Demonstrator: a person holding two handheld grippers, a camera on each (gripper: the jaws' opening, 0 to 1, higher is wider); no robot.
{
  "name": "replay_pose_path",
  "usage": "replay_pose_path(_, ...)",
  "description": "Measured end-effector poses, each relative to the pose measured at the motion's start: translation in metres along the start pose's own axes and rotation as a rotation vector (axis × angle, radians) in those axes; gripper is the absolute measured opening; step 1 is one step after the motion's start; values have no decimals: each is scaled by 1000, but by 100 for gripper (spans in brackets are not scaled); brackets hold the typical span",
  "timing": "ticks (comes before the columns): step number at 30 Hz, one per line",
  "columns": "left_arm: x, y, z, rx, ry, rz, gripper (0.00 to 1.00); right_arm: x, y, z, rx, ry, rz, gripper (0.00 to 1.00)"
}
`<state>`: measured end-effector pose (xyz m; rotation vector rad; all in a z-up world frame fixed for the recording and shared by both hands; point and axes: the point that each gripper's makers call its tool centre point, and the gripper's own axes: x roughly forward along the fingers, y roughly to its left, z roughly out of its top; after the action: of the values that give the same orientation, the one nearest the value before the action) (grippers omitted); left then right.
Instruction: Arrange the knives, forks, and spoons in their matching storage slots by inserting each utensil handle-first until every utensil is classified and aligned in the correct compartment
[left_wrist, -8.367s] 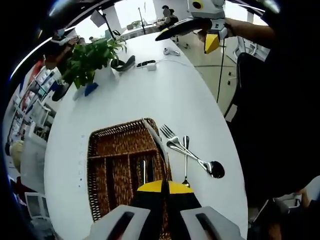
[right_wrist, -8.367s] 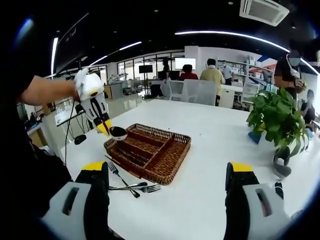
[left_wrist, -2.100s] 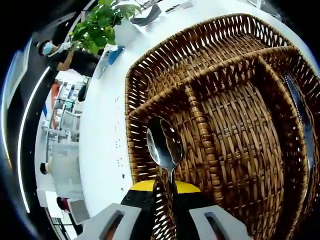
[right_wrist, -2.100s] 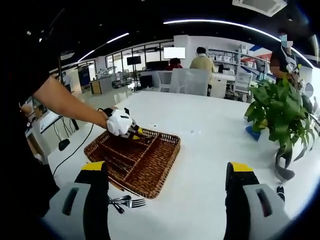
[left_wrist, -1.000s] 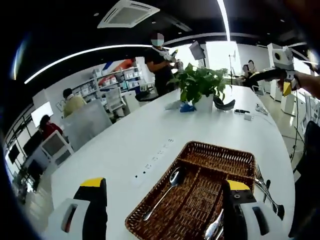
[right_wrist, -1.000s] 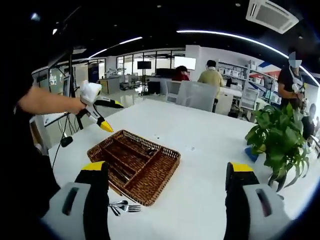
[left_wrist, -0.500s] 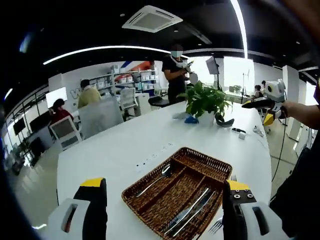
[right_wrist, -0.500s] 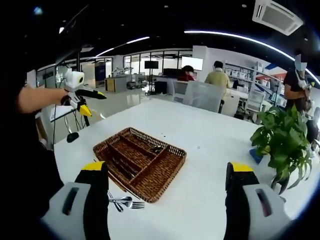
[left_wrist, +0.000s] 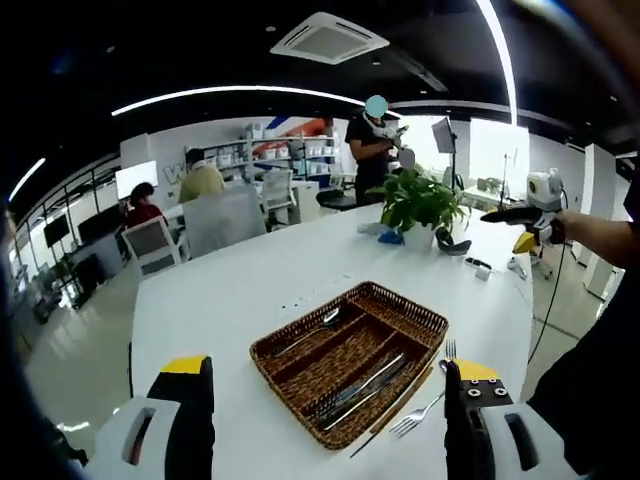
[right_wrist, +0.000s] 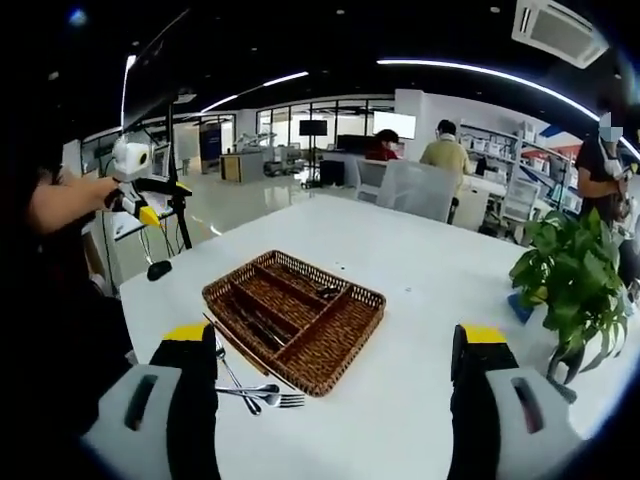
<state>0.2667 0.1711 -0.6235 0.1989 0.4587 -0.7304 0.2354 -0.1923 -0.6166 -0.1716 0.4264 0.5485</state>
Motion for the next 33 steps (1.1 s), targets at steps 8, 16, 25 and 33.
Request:
replay_pose_path(8,-20,-15,-26,-27,2,29,100,-13,5,1,-5,-18,0,99)
replay_pose_path(16,-32,-19,-39,9,18,58,100,-21,12,-2,-17,-19,5,99)
replay_pose_path(25,-28,-23,-40,7,-5,55,100,-22,9,-8,9,-20,-6,99)
replay_pose_path(33,-37,-22,-33,4,-11,66,100,-20,2,1,-10,-28,-2,99)
